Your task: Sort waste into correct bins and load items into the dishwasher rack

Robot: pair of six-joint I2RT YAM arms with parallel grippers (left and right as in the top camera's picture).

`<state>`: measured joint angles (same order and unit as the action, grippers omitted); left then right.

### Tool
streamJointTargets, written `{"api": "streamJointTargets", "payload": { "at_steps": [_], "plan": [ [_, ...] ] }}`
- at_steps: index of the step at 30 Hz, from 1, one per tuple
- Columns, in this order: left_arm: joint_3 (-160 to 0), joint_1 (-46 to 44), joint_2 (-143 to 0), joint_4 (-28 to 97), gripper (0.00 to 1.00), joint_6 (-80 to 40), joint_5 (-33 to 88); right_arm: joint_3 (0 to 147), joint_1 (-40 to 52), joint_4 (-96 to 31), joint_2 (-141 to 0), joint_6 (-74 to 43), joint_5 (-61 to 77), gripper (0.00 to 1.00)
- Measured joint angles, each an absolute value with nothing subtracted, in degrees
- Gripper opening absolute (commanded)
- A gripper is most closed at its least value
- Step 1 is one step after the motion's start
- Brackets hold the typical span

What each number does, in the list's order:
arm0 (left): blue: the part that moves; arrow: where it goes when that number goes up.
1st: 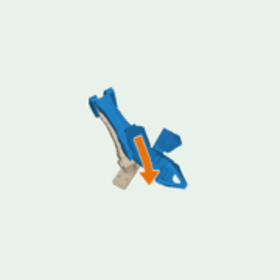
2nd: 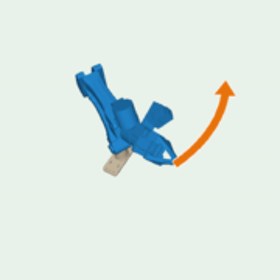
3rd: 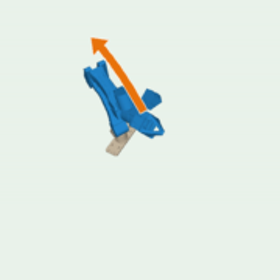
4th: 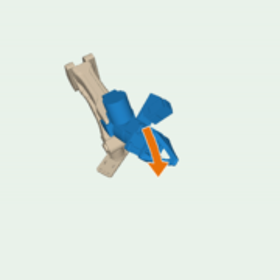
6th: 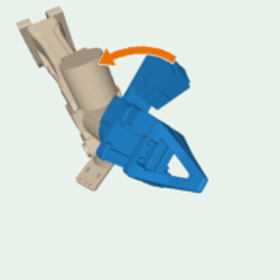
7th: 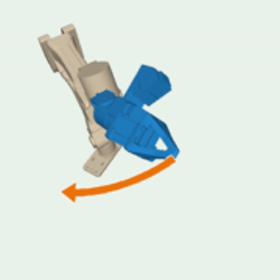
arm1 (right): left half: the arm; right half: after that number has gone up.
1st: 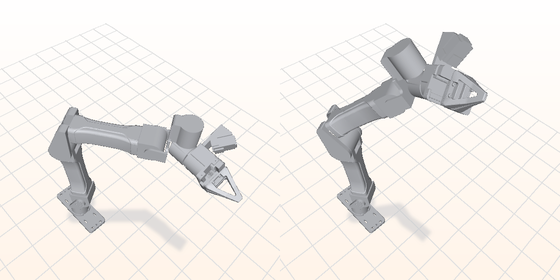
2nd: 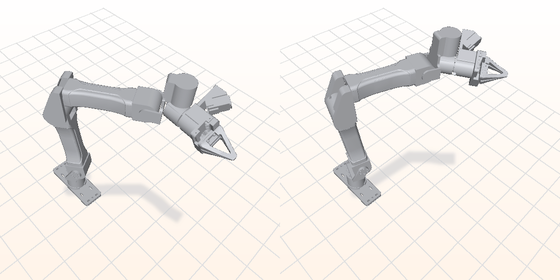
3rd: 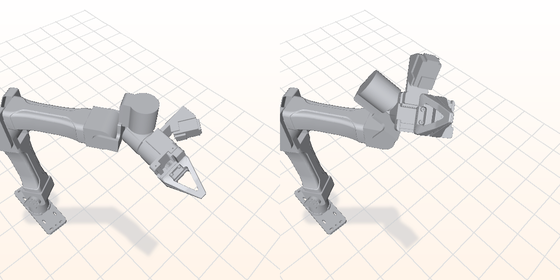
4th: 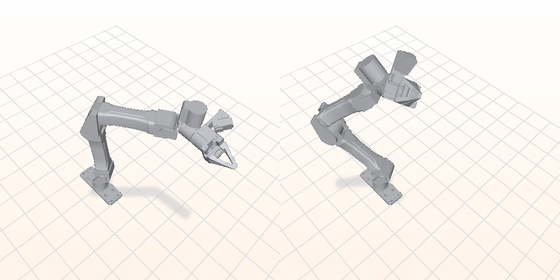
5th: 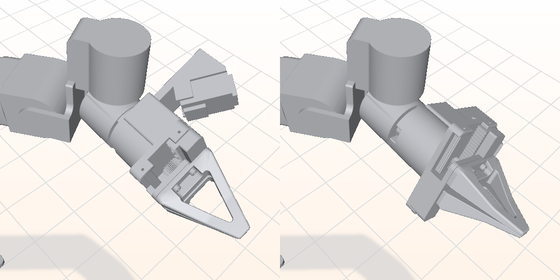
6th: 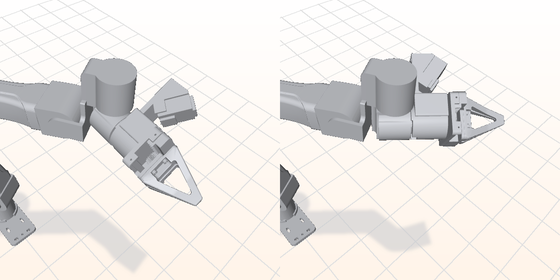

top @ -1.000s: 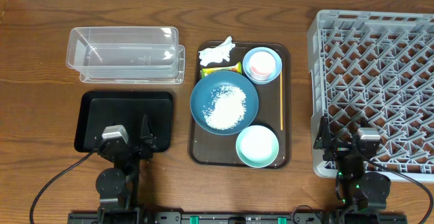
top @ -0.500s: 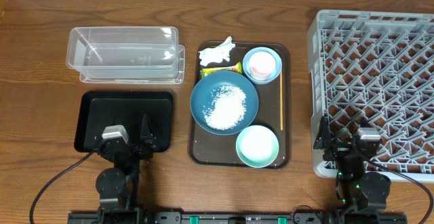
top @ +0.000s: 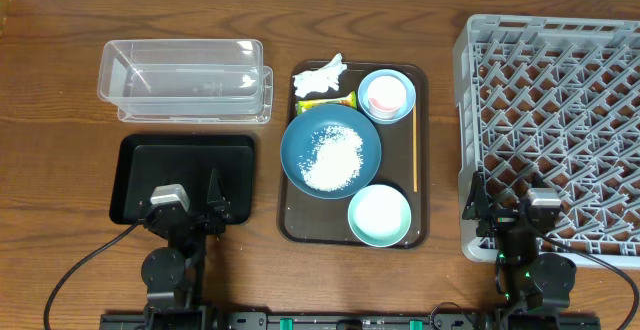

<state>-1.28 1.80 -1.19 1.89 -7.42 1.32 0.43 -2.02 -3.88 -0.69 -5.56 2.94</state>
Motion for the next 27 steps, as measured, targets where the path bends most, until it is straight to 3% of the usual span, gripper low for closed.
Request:
{"api": "streamJointTargets", "payload": {
  "at_steps": [18,27],
  "plan": [
    [-1.28,1.8,-1.19,1.67,0.9,-7.97,1.67,0.43,-2.02,-3.88,-0.69,-5.56,2.94,0.99],
    [-1.34,1.8,-1.26,0.3,0.9,-34.35,25.02,0.43,-2.02,-3.88,-0.69,-5.56,2.94,0.99]
  ]
}}
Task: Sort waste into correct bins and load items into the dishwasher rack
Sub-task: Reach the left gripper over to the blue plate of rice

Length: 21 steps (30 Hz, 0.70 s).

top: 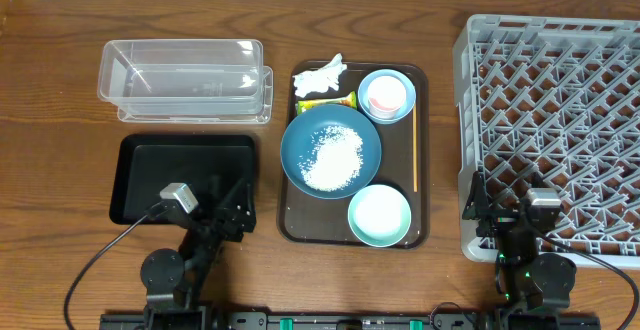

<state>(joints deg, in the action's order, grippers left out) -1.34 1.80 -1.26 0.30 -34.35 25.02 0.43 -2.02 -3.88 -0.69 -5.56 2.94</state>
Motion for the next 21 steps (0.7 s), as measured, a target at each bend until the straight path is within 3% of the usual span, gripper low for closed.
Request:
{"api": "streamJointTargets", "payload": {
  "at_steps": [5,11,16,21],
  "plan": [
    [-0.82,1.8,-1.41,-3.44,0.9,-48.1,32.73,0.43,-2.02,-3.88,-0.69,-5.56,2.94,0.99],
    [-2.72,1.8,-1.58,-12.69,0.91,-54.41,35.79,0.43,-2.02,-3.88,-0.69,-5.56,2.94,0.99],
    [-13.28,1.8,-6.24,-4.67,0.91,-50.7,35.81,0.43,-2.02,-3.84,-0.69,-5.56,2.94,0.99],
    [-31.24,1.83,-21.56,15.14,0.91,-40.18,35.88,0.43,-2.02,-3.86,-0.69,-5.56,2.9,0.99]
  ]
}}
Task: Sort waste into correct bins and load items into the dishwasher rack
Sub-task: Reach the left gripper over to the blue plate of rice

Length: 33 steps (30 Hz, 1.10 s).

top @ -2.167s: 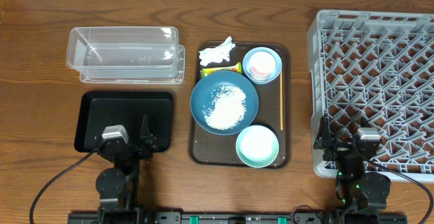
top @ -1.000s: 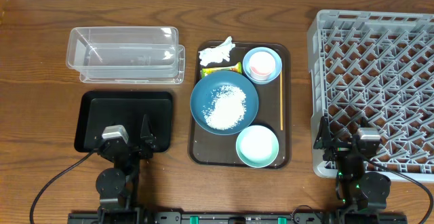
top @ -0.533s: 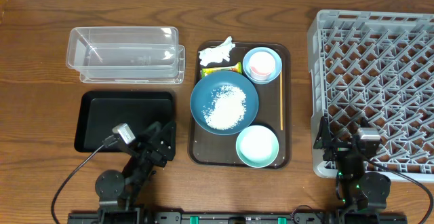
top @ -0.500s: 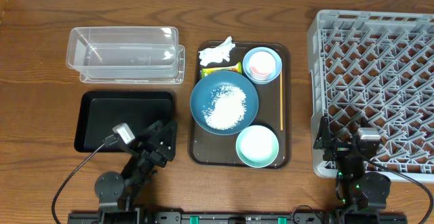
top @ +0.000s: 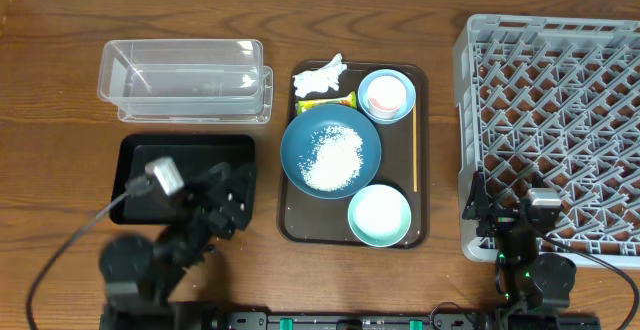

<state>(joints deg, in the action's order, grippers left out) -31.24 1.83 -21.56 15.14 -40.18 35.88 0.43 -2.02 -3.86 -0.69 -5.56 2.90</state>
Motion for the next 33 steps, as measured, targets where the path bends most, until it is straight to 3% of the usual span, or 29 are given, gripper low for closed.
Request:
{"api": "streamJointTargets", "payload": {
  "at_steps": [4,7,14,18,26,33],
  "plan": [
    [-48.9,1.8,-37.36,35.73,0.91,-31.18,35.99,0.4,-2.02,-3.9,-0.69,-5.56,2.81,0.99],
    [-60.4,1.8,-46.7,43.38,0.91,-27.11,36.27,0.4,-2.02,-3.86,-0.69,-5.56,2.76,0.99],
    [-69.84,0.95,-55.59,38.54,0.91,-22.63,46.76,0.4,-2.02,-3.9,-0.69,-5.56,2.76,0.99],
    [-74.22,-2.96,-60.14,42.48,0.91,-21.1,48.31,0.4,-2.02,-3.88,-0.69,-5.56,2.76,0.99],
    [-98.74,-18.76,-77.08,67.37,0.91,-16.34,28.75,0.4,-2.02,-3.86,-0.69,-5.56,2.76,0.99],
    [-105.03,-29.34,-85.06,67.51,0.91,-15.14,15.62,0.4,-2.02,-3.88,-0.69,-5.56,2.76,0.99]
  ]
}}
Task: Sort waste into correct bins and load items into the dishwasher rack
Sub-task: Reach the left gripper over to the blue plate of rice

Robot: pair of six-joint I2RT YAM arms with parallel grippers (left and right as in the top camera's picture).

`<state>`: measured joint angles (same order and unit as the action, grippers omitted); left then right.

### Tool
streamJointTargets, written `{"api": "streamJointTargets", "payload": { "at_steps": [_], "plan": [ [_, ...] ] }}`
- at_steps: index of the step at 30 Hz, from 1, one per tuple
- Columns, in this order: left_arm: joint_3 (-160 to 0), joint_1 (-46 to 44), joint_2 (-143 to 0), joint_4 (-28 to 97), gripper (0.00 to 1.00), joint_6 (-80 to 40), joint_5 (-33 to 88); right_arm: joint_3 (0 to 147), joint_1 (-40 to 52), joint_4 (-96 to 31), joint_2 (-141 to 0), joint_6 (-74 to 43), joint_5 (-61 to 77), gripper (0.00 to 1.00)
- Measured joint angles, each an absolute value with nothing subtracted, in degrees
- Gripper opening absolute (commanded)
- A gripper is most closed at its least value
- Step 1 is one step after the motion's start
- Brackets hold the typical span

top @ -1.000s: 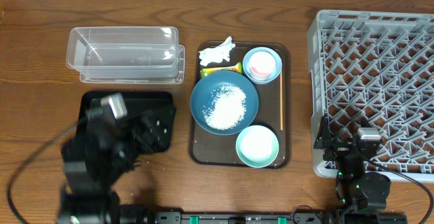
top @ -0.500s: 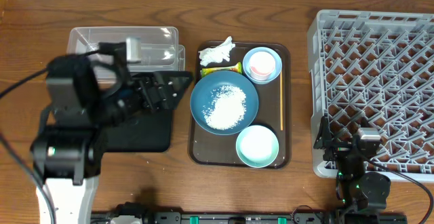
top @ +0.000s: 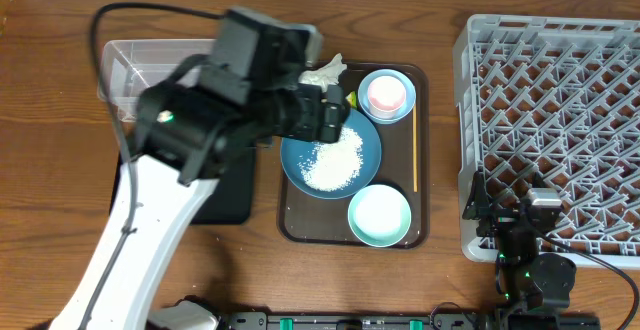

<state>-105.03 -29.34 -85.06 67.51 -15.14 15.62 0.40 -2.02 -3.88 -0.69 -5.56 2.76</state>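
Observation:
A brown tray (top: 421,170) holds a blue plate (top: 345,165) strewn with white crumbs, a small blue bowl (top: 387,94), a pale teal bowl (top: 380,215), crumpled white paper (top: 327,69), a mostly covered yellow wrapper (top: 350,98) and a thin wooden stick (top: 415,155). My left arm is raised high and reaches over the tray's back left. Its gripper (top: 332,120) is above the plate's far rim and the wrapper, with its jaws hidden from view. My right gripper (top: 476,205) rests at the front left corner of the grey dishwasher rack (top: 560,90), its fingers close together.
A clear plastic bin (top: 125,65) stands at the back left, partly behind the left arm. A black bin (top: 232,198) lies in front of it, mostly covered by the arm. The rack fills the right side of the table.
My left arm was low by the black bin's near right corner. Now it is raised and reaches over the tray's back left. The right arm and the items have not moved.
Both arms were parked at the table's front edge. The left gripper then turned toward the right beside the black bin, lifted a little, and now stands over the plate's far rim. Nothing on the tray has moved.

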Motion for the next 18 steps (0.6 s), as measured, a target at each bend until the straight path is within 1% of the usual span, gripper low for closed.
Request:
{"api": "streamJointTargets", "payload": {
  "at_steps": [11,13,18],
  "plan": [
    [-105.06,-37.28,-96.12,65.63,0.9,-15.18,10.31,0.4,-2.02,-3.88,-0.69,-5.56,2.74,0.99],
    [-105.06,-38.54,-98.87,65.32,0.83,-15.29,8.49,0.4,-2.0,-3.88,-0.69,-5.58,2.74,0.99],
    [-105.06,-40.93,-106.06,64.9,0.82,-15.55,5.8,0.4,-2.02,-3.88,-0.69,-5.56,2.76,0.99]
  ]
}}
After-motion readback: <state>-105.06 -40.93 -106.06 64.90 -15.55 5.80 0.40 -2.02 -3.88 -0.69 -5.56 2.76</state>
